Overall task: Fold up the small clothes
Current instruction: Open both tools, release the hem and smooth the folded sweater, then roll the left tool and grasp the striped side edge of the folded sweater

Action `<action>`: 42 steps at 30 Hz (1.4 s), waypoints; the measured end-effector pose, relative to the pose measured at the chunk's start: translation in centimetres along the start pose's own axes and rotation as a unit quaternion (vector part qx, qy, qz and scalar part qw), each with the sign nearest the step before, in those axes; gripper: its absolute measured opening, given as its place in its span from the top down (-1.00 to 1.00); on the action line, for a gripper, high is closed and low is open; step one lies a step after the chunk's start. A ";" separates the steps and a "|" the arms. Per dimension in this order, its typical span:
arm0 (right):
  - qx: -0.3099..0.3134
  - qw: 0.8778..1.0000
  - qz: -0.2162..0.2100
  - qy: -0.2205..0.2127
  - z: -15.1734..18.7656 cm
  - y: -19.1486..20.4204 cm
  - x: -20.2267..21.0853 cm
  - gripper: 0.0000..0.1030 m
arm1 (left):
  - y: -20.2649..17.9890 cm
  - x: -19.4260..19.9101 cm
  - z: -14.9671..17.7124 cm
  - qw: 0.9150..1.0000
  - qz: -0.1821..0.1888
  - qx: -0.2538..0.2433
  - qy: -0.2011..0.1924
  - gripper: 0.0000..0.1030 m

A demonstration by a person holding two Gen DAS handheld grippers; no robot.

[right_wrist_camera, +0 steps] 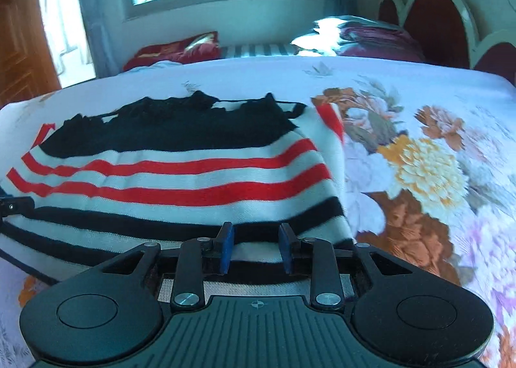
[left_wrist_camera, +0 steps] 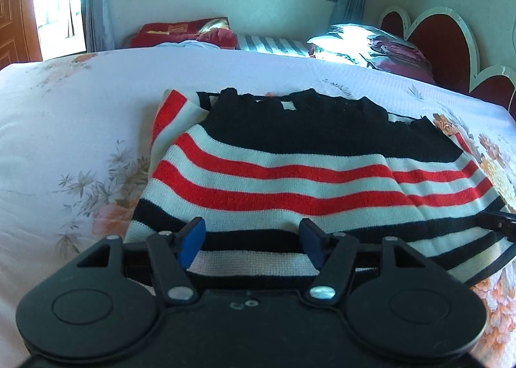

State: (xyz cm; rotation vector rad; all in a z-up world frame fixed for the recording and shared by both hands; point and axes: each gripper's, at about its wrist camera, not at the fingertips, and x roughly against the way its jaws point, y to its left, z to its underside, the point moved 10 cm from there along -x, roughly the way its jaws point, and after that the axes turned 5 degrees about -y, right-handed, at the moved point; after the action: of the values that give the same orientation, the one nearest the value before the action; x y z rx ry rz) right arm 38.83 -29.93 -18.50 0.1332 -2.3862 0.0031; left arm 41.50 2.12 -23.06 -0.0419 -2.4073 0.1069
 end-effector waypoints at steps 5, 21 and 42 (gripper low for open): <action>0.013 1.000 0.010 0.014 0.6 0.4 0.4 0.44 | 0.1 0.4 0.1 1.000 0.003 0.002 0.006 -0.22; 0.028 0.998 -0.055 -0.025 -2.4 9.6 1.8 0.03 | 0.9 2.2 -0.4 1.000 -0.004 0.007 0.011 -0.44; 0.045 0.996 -0.077 -0.019 -3.2 13.0 -1.4 0.03 | 6.0 5.7 4.6 0.968 0.029 0.245 0.053 -0.67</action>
State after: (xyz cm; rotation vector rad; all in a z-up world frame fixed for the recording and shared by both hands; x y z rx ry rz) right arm 40.76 -16.72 -16.60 0.3617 -2.4092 0.0355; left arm 34.19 8.11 -23.18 0.1072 -2.2110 0.7052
